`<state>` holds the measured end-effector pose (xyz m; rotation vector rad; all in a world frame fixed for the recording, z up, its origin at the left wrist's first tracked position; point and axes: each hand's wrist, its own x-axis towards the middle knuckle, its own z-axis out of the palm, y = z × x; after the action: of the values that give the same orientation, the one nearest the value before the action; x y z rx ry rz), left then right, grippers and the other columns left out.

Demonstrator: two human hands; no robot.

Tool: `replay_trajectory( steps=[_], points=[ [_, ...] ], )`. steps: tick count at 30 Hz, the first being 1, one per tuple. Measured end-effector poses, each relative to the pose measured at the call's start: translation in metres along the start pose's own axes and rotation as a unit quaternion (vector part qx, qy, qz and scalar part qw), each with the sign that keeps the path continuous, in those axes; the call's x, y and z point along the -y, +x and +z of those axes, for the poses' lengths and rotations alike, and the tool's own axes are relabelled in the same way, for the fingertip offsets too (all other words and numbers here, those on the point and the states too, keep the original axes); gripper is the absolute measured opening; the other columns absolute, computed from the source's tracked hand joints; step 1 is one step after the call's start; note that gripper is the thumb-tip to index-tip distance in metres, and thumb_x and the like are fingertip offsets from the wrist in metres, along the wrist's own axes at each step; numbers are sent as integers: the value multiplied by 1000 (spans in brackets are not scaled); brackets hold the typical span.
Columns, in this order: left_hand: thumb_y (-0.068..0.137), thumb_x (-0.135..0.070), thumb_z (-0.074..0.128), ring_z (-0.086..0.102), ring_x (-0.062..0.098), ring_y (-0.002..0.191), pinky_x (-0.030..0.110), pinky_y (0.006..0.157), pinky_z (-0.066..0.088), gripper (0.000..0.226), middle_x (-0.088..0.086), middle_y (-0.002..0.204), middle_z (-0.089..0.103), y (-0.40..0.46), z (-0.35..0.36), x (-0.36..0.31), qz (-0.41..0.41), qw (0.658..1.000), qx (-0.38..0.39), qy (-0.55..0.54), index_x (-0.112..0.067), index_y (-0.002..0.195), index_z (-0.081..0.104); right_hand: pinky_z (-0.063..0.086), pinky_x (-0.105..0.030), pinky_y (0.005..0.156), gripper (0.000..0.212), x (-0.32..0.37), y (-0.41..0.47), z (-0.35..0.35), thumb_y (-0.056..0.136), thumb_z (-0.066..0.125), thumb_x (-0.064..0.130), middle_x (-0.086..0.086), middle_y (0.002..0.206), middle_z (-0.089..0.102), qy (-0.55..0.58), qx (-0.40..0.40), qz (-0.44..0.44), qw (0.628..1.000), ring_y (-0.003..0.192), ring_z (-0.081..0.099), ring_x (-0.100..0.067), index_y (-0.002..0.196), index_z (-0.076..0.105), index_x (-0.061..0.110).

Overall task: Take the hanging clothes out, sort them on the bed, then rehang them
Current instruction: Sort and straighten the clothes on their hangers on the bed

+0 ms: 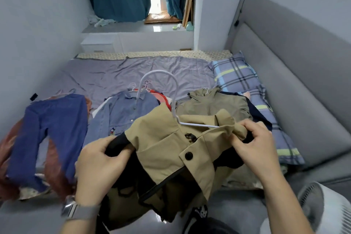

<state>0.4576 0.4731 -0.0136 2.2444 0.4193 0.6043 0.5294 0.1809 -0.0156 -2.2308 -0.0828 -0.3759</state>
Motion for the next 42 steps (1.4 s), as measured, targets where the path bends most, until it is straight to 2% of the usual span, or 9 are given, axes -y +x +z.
replay_trajectory(
  steps=[7,11,17,23,25,27,33,37,42],
  points=[
    [59,-53,56,43,6,49,34,50,38,34,-7,52,50,12,59,-47,83,993,70,-56,-20,54,53,39,-38,82,16,-15,-12,-64,66,66,28,17,61,54,-56,-159,30,985,80,40,-13,61,51,32],
    [62,-52,57,44,5,48,33,51,40,29,-6,51,51,17,88,-49,73,992,89,-55,-23,65,56,41,-46,85,17,-37,0,-68,74,71,17,16,60,53,-99,-132,46,985,78,44,-19,66,58,22],
    [63,-45,60,54,18,55,34,52,39,29,1,48,52,30,130,-55,42,994,99,-10,-18,55,53,23,-30,78,4,-74,37,-64,73,53,26,10,65,52,-131,-49,28,990,76,41,-8,71,50,28],
    [63,-45,61,54,11,57,31,49,38,28,-6,58,58,68,191,-67,12,993,118,6,-19,57,56,35,-43,87,23,-110,103,-58,76,68,10,40,88,53,-91,-14,67,993,85,46,2,69,57,29],
    [60,-48,58,54,10,55,31,49,37,29,-10,60,58,93,214,-83,4,992,122,6,-20,55,54,41,-46,85,27,-123,141,-60,72,70,7,30,82,58,-65,-25,92,993,84,49,-1,67,60,31],
    [60,-50,58,53,9,53,30,49,37,28,-8,56,57,127,238,-106,10,994,109,-1,-23,53,53,44,-43,82,9,-135,186,-66,67,69,30,9,75,57,-38,-37,101,993,86,52,-13,69,62,35],
    [63,-62,53,60,16,75,32,66,46,38,-5,69,63,249,336,-135,33,997,61,-19,-25,69,63,24,-29,82,49,-176,344,-40,65,46,65,4,68,54,-73,-63,49,994,82,38,-12,75,58,19],
    [77,-31,60,52,23,107,18,91,32,41,8,108,61,275,383,-89,21,996,83,7,-8,111,61,33,-39,85,39,-257,429,28,83,57,56,-8,75,61,-133,30,63,989,95,50,-30,70,52,20],
    [82,-8,60,54,15,101,22,88,41,29,2,107,54,242,384,-31,-72,992,100,4,-15,110,58,26,-48,105,31,-333,489,115,88,61,32,-19,119,51,-246,73,96,962,117,42,-38,106,55,8]
  ],
)
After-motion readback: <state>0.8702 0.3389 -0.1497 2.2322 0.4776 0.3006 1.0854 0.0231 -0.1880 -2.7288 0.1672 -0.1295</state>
